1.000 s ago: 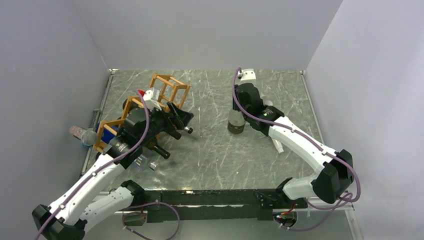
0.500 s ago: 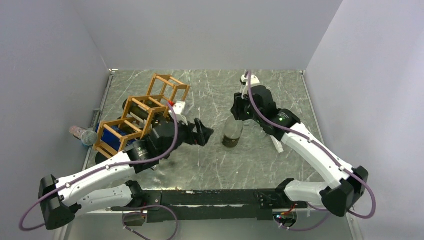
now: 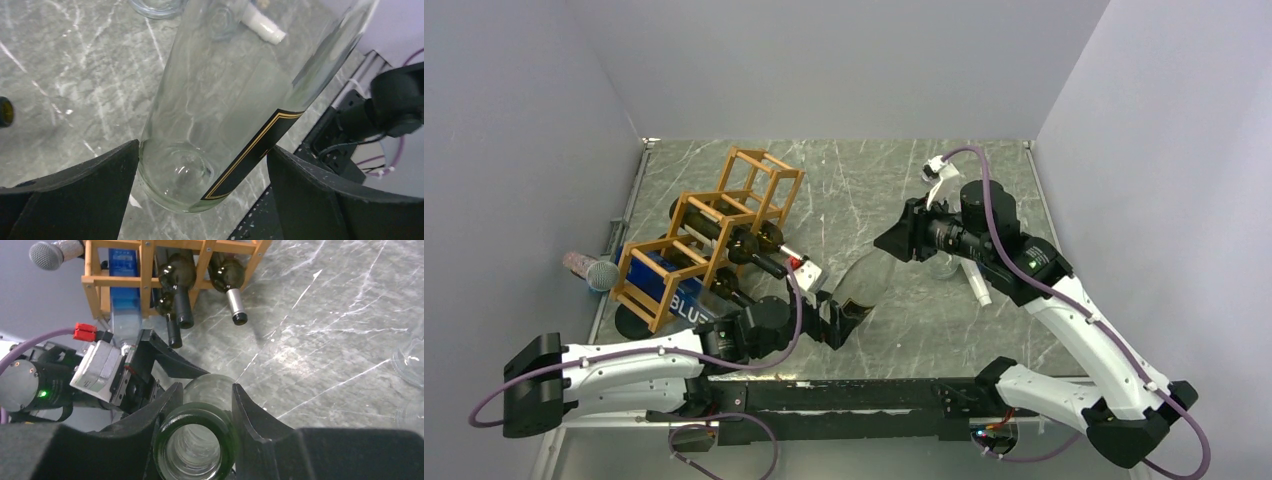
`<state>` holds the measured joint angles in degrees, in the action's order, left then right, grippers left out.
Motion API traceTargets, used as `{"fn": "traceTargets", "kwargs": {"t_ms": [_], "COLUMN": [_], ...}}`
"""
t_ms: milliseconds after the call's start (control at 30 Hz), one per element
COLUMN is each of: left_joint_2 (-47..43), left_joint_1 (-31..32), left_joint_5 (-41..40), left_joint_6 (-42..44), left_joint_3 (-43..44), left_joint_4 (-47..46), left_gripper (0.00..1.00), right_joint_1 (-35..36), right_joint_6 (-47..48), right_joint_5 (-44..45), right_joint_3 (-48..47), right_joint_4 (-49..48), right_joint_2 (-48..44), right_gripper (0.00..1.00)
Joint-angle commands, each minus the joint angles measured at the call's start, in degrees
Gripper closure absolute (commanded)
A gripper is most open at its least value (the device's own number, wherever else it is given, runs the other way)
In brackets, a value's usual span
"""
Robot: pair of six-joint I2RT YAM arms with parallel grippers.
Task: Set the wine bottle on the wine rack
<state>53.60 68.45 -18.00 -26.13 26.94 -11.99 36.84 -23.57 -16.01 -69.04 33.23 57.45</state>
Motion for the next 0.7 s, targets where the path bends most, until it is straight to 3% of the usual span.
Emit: {"fn": "traceTargets", "kwargs": {"t_ms": [0,433,667], "left_joint_2": [-1.9,-8.2,-4.3], "left_joint_1": [2.0,4.0,5.0], "left_joint_5": [-1.7,10.3,15.3], "left_joint_6": [0.7,5.8,6.8], "left_joint_3": [-2.1,-7.7,-5.6], "left_joint_4": [-8.3,-15.1,-14.7], "left_gripper": [0.01,0.01,0.01], "right_joint_1": [0.4,0.4,0.7], "right_joint_6": [-8.6,-15.2,-18.9], "right_joint_5": [-12.0,-23.8,-27.4], "right_joint_3": [-3.4,0.8,4.2], "right_joint_4": [-9.1,-16.0,-21.2], "right_joint_2": [-4.4,-5.0,-4.8], "right_gripper": [1.00,1.00,1.00]}}
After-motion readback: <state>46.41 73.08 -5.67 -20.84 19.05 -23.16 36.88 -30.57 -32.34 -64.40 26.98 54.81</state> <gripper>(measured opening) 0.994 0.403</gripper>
